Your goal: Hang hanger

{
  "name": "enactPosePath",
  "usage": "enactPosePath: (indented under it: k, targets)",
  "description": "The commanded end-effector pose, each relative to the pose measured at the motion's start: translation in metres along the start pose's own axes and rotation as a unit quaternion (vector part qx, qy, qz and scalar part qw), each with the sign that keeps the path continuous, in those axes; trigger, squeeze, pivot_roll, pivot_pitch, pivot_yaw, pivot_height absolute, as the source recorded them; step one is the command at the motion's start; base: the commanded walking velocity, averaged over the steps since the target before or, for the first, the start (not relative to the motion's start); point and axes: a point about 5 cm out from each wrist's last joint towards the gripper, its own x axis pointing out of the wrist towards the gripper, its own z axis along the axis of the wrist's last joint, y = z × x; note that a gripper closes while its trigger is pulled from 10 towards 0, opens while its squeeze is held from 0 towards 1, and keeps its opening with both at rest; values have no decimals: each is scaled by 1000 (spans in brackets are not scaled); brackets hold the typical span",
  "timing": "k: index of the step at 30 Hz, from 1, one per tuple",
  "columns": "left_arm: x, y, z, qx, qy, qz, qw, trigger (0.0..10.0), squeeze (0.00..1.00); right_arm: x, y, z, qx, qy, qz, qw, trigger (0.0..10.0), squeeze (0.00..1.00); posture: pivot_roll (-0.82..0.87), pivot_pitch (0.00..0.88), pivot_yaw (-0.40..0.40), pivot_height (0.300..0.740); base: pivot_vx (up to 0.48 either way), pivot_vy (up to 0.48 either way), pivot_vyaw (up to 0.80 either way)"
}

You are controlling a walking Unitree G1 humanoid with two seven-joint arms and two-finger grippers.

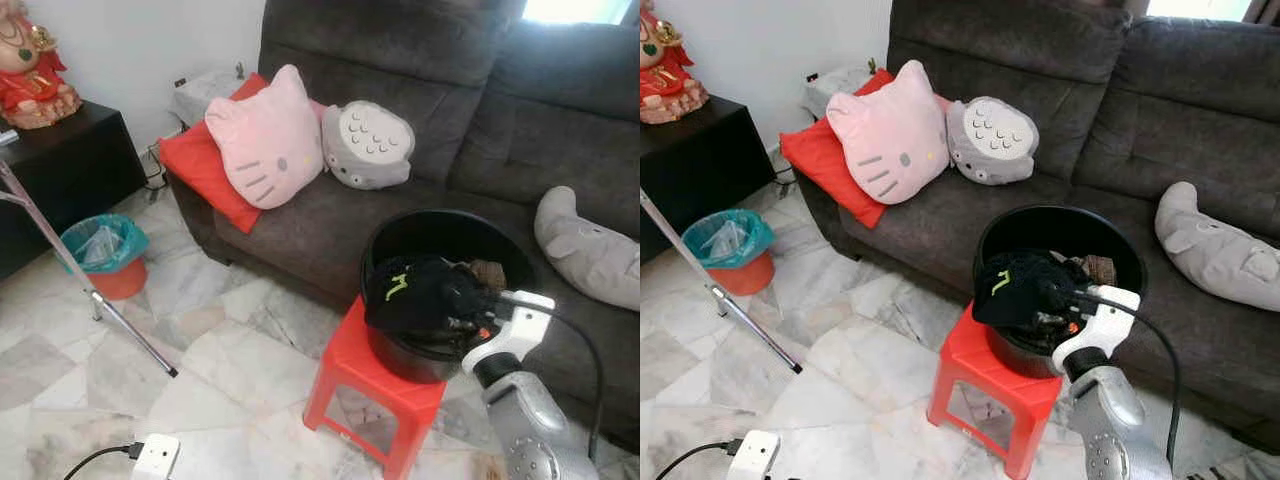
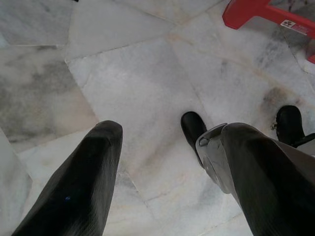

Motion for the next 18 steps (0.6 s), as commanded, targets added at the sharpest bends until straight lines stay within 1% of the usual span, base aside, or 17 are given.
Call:
enactPosePath:
  k: [1,3,5,6,7,8,9,12,14,15,16,17,18]
  targets:
    - [-1,0,-5,3,6,0,1000,10000,0,-2,0,2,-29,10,7,999,10000,0,-246,0,-20,740,0,0,0]
    - [-1,0,-4,3,6,0,1000,10000,0,-3,-1,1,-30,14,6,999,10000,0,-247,0,-22,740,0,0,0]
    - [-1,0,-4,2,5,1,1000,10000,0,-4,-1,-2,-56,33,10,998,10000,0,-247,0,-22,740,0,0,0]
    - [-1,0,-4,2,5,1,1000,10000,0,-4,-1,-2,-56,33,10,998,10000,0,-247,0,-22,740,0,0,0]
    - [-1,0,-4,2,5,1,1000,10000,0,-6,0,-7,-81,52,16,995,10000,0,-246,0,-23,740,0,0,0]
    - [-1,0,-4,2,5,1,1000,10000,0,-6,1,-8,-87,55,19,995,10000,0,-246,0,-23,740,0,0,0]
    - [-1,0,-4,2,5,1,1000,10000,0,-6,1,-8,-87,55,19,995,10000,0,-246,0,-23,740,0,0,0]
    - [-1,1,-3,3,5,1,1000,10000,0,-8,-2,-17,-100,79,-1,992,10000,0,-250,0,-20,740,0,0,0]
    - [-1,1,-3,3,5,1,1000,10000,0,-9,-2,-21,-102,87,-2,991,10000,0,-250,0,-20,740,0,0,0]
    - [-1,1,-3,3,5,1,1000,10000,0,-9,-2,-23,-102,90,1,991,10000,20,-245,0,-20,740,0,0,0]
    - [-1,0,-3,3,5,1,1000,10000,0,-10,-1,-23,-103,90,3,991,10000,733,-245,0,-20,740,0,0,0]
    - [-1,1,-3,4,5,1,1000,10000,0,-10,0,-24,-107,90,5,990,10000,965,-246,0,-19,740,0,0,0]
    - [-1,1,-3,4,4,1,1000,10000,0,-10,0,-24,-108,90,5,990,10000,965,-246,0,-19,740,0,0,0]
